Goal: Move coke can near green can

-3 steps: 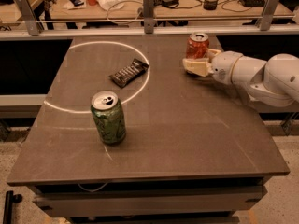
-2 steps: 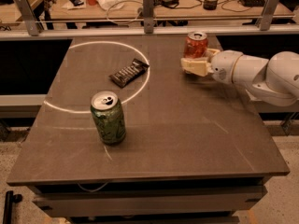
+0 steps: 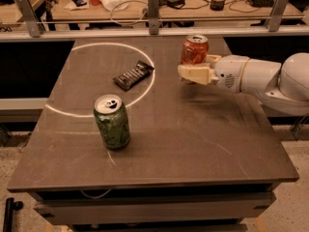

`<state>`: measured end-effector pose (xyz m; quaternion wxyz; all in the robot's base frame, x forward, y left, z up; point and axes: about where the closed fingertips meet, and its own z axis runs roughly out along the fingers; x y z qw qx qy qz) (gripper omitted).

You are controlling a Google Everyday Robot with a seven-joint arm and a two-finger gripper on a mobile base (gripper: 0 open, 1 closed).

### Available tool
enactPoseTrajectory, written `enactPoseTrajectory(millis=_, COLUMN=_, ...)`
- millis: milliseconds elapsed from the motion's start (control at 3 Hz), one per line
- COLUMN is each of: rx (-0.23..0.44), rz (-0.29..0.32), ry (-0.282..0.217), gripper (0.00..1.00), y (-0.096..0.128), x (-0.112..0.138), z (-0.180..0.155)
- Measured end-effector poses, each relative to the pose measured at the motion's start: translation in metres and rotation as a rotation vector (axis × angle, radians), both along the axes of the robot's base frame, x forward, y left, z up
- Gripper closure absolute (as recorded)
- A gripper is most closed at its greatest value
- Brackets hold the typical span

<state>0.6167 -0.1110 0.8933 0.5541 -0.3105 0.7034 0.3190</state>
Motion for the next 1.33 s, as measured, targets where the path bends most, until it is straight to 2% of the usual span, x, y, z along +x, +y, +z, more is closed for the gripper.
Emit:
enactPoseTrajectory(millis=333, rx=0.000, rz=0.000, ry=0.000, gripper=1.00, y=0.000, x=0.000, z=0.000)
enactPoseTrajectory(millis=667, rx=0.039, rz=0.065, ry=0.008, gripper=1.00, y=0.006, x=-0.002, z=0.000)
enactPoseTrajectory(millis=1000, rx=0.178, rz=0.257, ry=0.048, gripper=1.00, y=0.031, x=-0.010, z=0.002)
enactPoseTrajectory(millis=1333, rx=0.202, rz=0.423, ry=0.104, gripper=1.00, y=0.050, x=-0.038, z=0.005)
